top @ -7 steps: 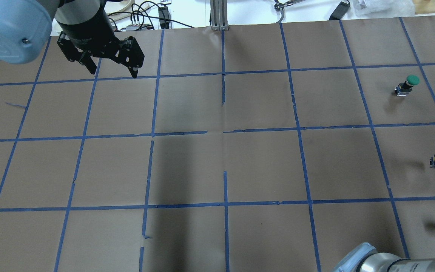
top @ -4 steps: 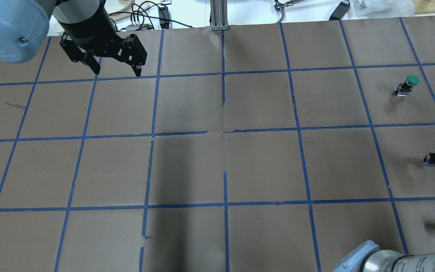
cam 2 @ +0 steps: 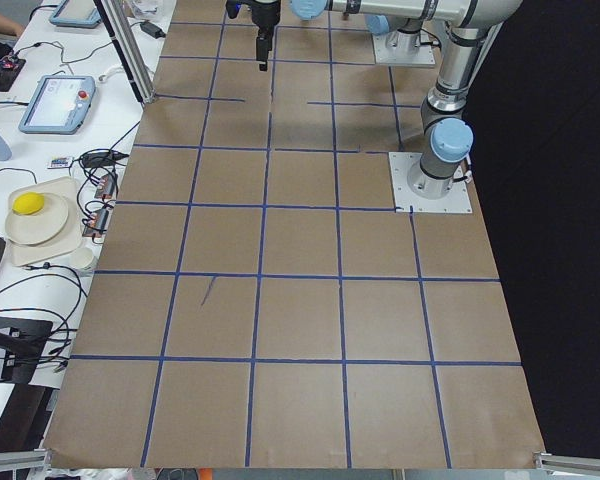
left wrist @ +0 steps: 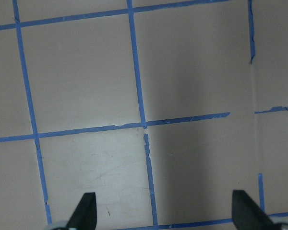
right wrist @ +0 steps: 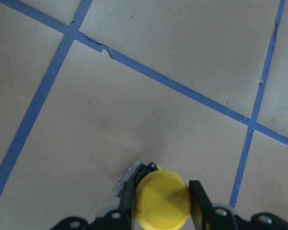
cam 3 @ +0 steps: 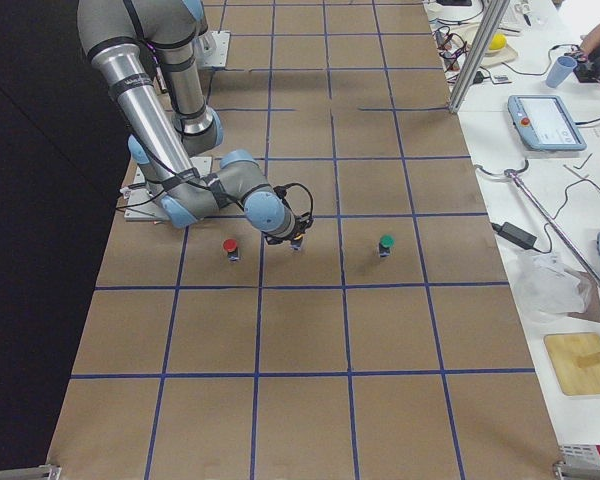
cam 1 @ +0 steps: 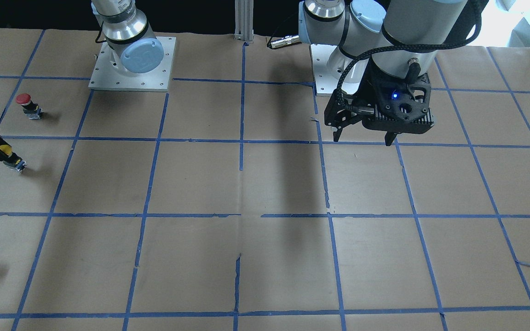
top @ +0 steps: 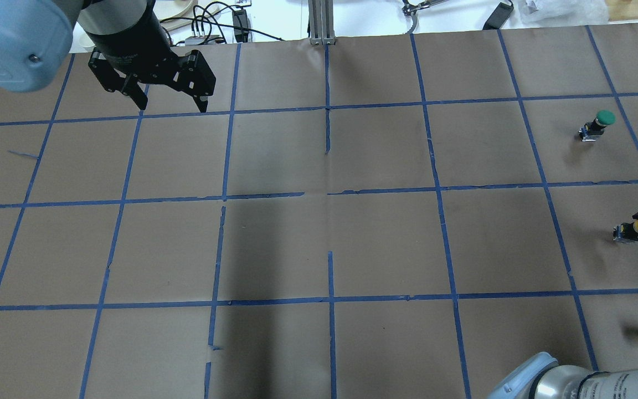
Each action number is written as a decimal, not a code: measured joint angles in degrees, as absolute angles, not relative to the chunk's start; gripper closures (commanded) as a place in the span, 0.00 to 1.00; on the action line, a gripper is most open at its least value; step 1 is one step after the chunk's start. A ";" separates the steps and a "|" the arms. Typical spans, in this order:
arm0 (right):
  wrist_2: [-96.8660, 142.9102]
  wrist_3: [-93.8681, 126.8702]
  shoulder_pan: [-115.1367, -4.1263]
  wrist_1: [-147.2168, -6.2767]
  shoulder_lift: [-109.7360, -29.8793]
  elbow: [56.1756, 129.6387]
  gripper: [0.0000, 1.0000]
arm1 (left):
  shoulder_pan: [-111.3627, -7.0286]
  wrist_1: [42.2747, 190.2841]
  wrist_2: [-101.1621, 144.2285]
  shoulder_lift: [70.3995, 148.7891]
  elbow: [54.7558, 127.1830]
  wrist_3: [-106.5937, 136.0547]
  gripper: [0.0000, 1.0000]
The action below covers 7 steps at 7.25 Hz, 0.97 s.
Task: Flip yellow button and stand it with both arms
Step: 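Lower the yellow button upright onto the table and open the right gripper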
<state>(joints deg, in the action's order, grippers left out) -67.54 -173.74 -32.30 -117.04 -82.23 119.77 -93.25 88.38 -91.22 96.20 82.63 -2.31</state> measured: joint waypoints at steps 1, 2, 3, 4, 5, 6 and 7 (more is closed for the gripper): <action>-67.41 -173.62 -32.28 -117.07 -81.89 119.28 0.74 | -93.25 88.45 -91.15 96.18 82.62 -2.29 0.00; -67.28 -173.12 -32.26 -117.09 -81.49 118.91 0.68 | -93.25 88.60 -91.05 96.17 82.59 -2.29 0.00; -67.23 -172.39 -32.26 -117.13 -81.26 118.64 0.47 | -93.23 88.76 -90.95 96.16 82.56 -2.29 0.00; -67.20 -171.98 -32.26 -117.17 -81.10 118.53 0.24 | -93.20 88.79 -90.90 96.16 82.54 -2.28 0.00; -67.19 -171.80 -32.26 -117.26 -80.79 118.52 0.01 | -93.18 88.79 -90.90 96.15 82.53 -2.28 0.00; -67.23 -171.68 -32.26 -117.37 -80.27 118.52 0.00 | -93.18 88.79 -90.96 96.15 82.54 -2.29 0.00; -67.29 -171.33 -32.26 -117.50 -79.89 118.42 0.00 | -93.19 88.83 -90.99 96.15 82.58 -2.30 0.00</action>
<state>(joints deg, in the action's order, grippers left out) -67.29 -171.33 -32.26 -117.50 -79.89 118.42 -93.19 88.83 -90.99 96.15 82.58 -2.30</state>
